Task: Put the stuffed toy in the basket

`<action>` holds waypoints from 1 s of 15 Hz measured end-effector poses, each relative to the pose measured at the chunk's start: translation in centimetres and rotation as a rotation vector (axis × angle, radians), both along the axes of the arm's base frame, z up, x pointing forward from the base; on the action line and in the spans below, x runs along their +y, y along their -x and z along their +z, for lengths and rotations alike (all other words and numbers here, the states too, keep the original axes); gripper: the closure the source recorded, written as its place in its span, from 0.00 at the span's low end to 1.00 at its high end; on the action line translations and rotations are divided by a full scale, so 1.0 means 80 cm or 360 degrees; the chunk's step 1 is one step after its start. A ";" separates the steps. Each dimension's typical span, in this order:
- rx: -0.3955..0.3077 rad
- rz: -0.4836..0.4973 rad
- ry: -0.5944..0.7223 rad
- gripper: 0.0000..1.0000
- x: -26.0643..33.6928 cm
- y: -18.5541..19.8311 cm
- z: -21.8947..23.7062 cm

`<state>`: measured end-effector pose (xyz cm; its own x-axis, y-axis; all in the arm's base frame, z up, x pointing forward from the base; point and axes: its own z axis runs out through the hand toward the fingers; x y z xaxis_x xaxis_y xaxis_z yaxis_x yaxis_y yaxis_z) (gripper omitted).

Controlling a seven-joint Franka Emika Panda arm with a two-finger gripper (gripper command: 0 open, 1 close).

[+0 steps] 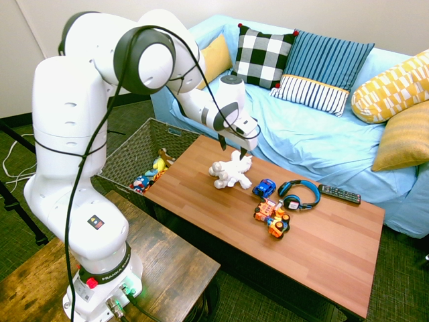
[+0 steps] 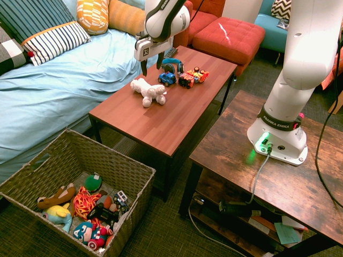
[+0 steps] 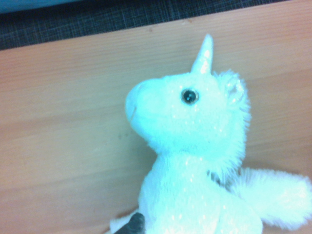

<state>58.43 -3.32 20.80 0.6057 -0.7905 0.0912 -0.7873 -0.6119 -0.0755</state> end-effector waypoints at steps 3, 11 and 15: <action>0.0036 -0.0031 0.0005 0.00 -0.005 -0.025 -0.044; 0.0131 -0.0062 -0.0028 1.00 -0.011 -0.048 -0.121; 0.0166 -0.0067 -0.0055 1.00 -0.014 -0.050 -0.137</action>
